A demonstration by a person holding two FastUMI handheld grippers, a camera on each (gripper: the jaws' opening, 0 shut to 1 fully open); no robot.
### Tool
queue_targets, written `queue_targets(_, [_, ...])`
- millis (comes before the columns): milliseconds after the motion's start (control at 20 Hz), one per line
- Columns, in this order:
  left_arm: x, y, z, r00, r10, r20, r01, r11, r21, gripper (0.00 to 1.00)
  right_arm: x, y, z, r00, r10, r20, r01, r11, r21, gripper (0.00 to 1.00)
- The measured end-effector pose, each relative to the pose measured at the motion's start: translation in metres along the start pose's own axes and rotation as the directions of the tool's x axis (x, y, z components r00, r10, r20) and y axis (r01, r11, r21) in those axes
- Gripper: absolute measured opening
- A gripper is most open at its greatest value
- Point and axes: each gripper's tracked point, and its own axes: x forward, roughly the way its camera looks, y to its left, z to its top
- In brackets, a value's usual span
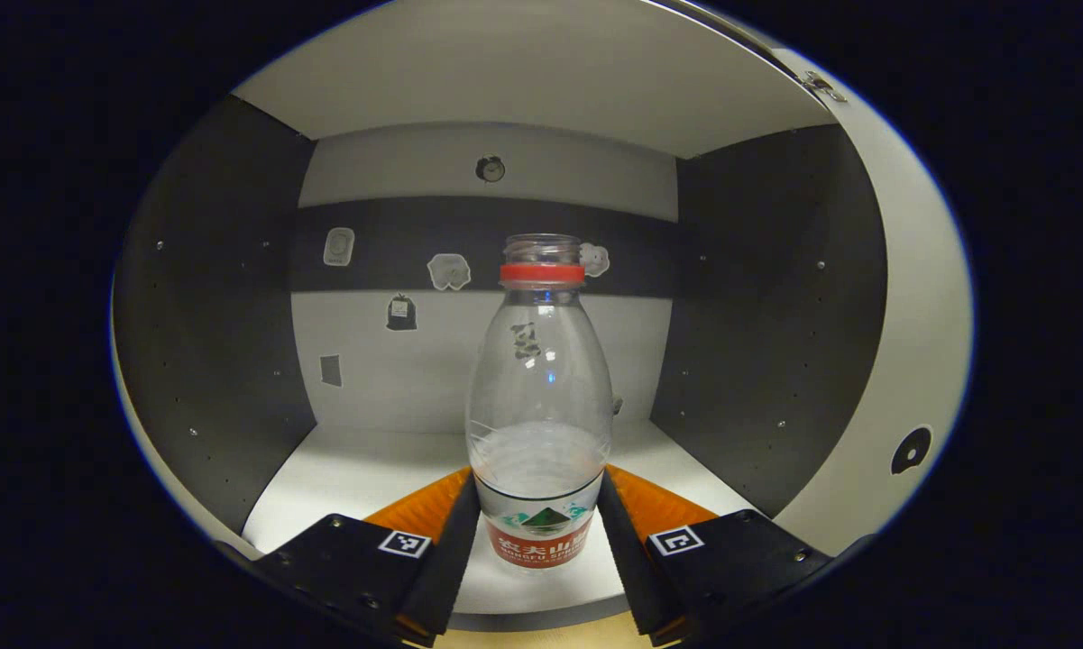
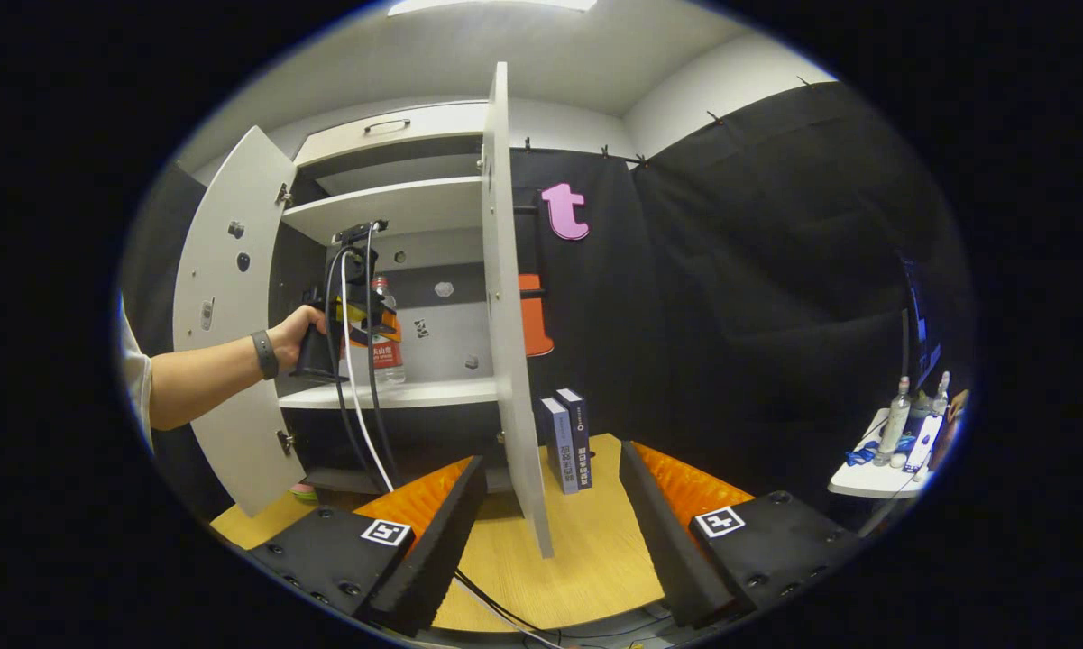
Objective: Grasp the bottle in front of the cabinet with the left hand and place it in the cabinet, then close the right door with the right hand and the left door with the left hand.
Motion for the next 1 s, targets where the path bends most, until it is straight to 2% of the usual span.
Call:
queue_targets(150, [0.015, 0.004, -0.012, 0.999, 0.017, -0.035, -0.017, 1.0, 0.007, 0.74, -0.001, -0.011, -0.006, 0.999, -0.027, -0.022, 0.028, 1.0, 0.006, 0.98])
queue_targets(450, [0.019, 0.005, -0.016, 1.0, 0.022, 0.008, -0.022, 0.999, 0.031, 0.78, 0.002, -0.018, -0.012, 0.997, -0.059, -0.041, 0.06, 0.998, 0.02, 0.98])
queue_targets(500, [0.02, 0.005, -0.018, 1.0, 0.023, 0.015, -0.024, 0.999, 0.023, 0.83, 0.001, -0.019, -0.012, 0.997, -0.058, -0.042, 0.059, 0.998, 0.021, 0.98])
queue_targets(550, [0.021, 0.006, -0.016, 0.999, 0.023, 0.03, -0.023, 1.0, 0.007, 0.94, 0.002, -0.019, -0.011, 0.998, -0.055, -0.043, 0.055, 0.998, 0.015, 0.98])
queue_targets(600, [0.02, 0.006, -0.015, 0.999, 0.02, 0.046, -0.019, 1.0, -0.01, 0.97, 0.003, -0.02, -0.011, 0.998, -0.057, -0.042, 0.057, 0.998, 0.005, 0.98])
queue_targets(800, [0.0, 0.01, 0.011, 0.986, 0.002, 0.164, 0.006, 0.999, -0.048, 0.96, 0.003, -0.025, -0.009, 0.997, -0.062, -0.043, 0.062, 0.998, -0.005, 0.98])
queue_targets(850, [-0.01, 0.008, 0.021, 0.979, -0.007, 0.205, 0.02, 0.998, -0.06, 0.93, 0.003, -0.024, -0.01, 0.997, -0.059, -0.046, 0.059, 0.998, 0.0, 0.98])
queue_targets(1000, [-0.045, 0.009, 0.051, 0.942, -0.035, 0.333, 0.071, 0.993, -0.097, 0.94, 0.002, -0.016, -0.01, 0.998, -0.038, -0.047, 0.038, 0.999, 0.008, 0.98])
